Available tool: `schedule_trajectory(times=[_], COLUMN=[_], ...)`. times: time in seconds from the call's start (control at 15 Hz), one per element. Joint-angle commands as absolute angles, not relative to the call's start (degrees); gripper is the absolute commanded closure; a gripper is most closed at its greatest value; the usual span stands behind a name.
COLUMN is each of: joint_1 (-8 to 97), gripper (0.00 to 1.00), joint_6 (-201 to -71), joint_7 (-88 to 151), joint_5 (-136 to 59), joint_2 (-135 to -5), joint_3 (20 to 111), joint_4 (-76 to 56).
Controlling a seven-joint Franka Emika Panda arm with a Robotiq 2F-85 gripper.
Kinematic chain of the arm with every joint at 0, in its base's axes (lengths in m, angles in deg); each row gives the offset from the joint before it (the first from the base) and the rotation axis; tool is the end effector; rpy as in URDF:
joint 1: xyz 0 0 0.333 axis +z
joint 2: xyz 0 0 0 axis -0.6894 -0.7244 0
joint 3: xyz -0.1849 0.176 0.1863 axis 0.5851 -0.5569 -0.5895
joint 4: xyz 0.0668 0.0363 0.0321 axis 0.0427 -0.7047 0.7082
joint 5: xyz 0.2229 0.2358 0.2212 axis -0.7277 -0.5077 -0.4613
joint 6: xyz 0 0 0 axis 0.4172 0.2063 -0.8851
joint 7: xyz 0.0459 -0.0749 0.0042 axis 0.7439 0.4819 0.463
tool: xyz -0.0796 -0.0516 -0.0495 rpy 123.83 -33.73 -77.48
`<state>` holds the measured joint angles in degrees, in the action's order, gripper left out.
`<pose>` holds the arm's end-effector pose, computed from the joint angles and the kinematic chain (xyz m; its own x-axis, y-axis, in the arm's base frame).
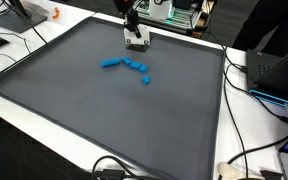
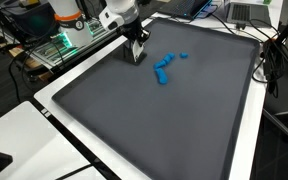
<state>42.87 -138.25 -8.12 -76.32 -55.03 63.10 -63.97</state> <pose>0.4305 -0.0137 0.2457 0.2488 -0.8799 -0.4048 -0.9660 -0.2555 -0.0383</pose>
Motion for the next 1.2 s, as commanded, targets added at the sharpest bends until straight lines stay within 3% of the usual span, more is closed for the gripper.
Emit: schedule_trajectory(times=[0.0, 1.13], joint_1=[42.79, 43.38], gripper=[0.99, 0.99], joint_6=[-140.95, -145.63], joint_7=[-9.28, -9.32], joint_5=[-75.81, -76.31], joint_2=[-53.91, -56.27], joint_3=[62.89, 61.98], joint_4=[-66.05, -66.19])
